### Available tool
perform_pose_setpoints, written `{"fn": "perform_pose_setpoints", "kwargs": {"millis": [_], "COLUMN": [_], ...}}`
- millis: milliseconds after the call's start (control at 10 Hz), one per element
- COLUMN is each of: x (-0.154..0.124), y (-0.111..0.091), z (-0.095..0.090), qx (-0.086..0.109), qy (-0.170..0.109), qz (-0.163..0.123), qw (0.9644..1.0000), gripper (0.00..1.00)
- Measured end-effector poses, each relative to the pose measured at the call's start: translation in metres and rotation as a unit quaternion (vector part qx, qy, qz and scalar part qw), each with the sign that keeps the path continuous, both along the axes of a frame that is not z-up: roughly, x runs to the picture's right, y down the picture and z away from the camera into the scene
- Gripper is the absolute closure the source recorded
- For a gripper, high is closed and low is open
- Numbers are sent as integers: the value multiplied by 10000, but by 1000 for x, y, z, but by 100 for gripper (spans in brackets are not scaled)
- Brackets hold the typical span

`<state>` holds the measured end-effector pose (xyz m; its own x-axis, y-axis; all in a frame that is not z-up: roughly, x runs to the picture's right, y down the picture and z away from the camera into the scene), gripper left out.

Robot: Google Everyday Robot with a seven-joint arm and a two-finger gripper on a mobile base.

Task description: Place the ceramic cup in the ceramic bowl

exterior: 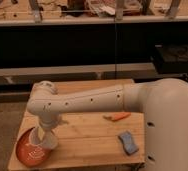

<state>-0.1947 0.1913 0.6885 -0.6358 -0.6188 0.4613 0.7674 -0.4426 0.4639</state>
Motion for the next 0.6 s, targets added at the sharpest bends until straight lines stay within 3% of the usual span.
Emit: {"fn": "perform_pose_setpoints", "kwargs": {"millis": [600], "x": [-4], "y": [-6], "z": [-2], "qx": [105], "qy": [38], "qz": [-15], "qw": [9999], "gripper": [20]}}
